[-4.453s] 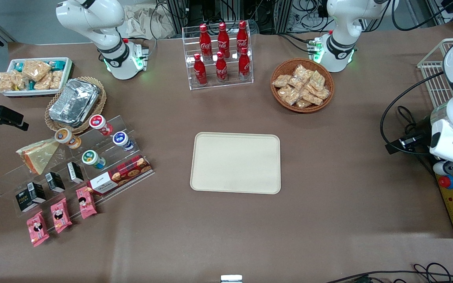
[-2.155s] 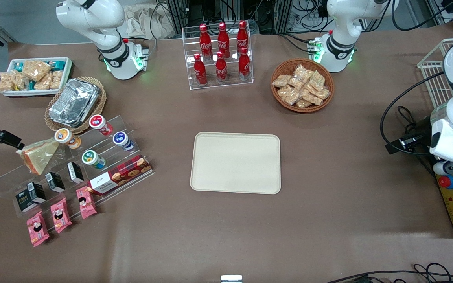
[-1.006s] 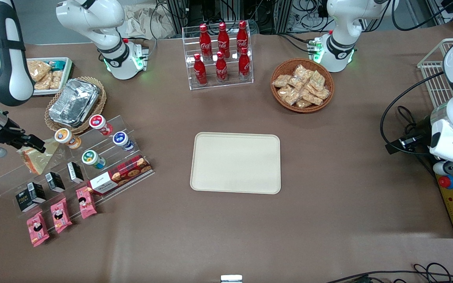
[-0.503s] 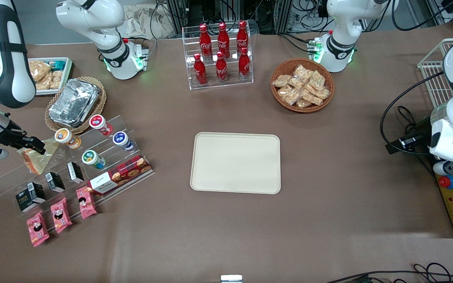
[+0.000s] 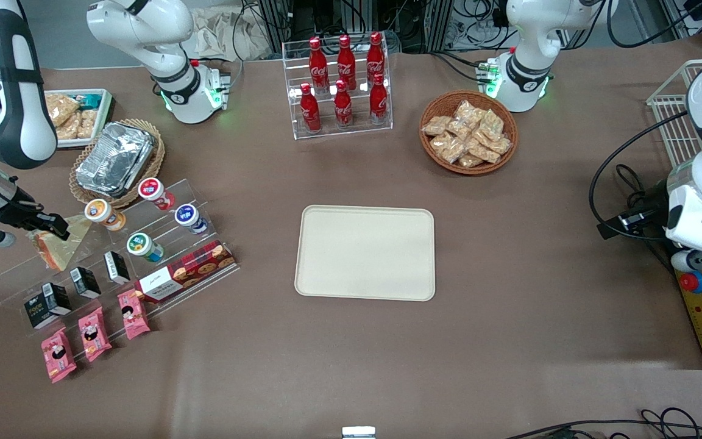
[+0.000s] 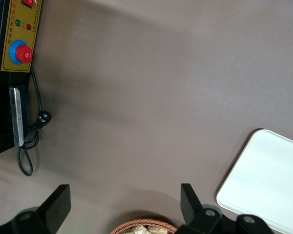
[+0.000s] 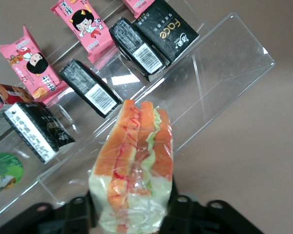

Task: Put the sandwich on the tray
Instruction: 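Lift the wrapped sandwich off the stand with the right gripper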

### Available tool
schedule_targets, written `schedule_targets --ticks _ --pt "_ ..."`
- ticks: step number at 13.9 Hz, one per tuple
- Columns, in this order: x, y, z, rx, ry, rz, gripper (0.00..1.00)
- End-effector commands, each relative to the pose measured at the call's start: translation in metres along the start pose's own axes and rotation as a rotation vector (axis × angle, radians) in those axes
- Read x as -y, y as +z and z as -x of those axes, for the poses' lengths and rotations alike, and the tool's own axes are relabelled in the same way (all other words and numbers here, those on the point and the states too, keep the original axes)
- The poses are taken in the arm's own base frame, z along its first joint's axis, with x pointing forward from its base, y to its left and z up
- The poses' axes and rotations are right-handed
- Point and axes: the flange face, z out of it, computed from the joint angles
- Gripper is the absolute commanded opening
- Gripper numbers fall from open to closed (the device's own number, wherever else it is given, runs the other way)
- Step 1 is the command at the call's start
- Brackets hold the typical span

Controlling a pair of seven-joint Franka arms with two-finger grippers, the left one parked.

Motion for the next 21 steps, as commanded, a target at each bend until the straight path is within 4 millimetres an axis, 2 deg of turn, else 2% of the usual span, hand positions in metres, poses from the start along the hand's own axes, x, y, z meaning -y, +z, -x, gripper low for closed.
schedule_targets --ticks 1,2,4,6,10,12,15,18,21 --pt "0.0 0.0 0.003 -0.014 -0.01 -0.002 0.24" --pt "-0.001 -0.001 0.003 -0.009 -0.006 -0.003 0.2" --pt "-0.002 -0.008 0.003 -0.003 -0.005 -0.008 0.18" --pt "-0.005 -0.027 -0.005 0.018 0.001 -0.015 0.17" --pt "-0.014 -0.096 -0.033 0.087 0.013 -0.021 0.16" --pt "-0.014 -0.122 -0.042 0.073 0.015 -0.023 0.16" --pt "-0.005 -0.147 -0.05 0.057 0.042 -0.057 0.16" --pt "0.008 -0.154 -0.054 0.046 0.013 -0.058 0.16" --pt "0.045 -0.167 -0.064 0.02 -0.081 -0.047 0.16"
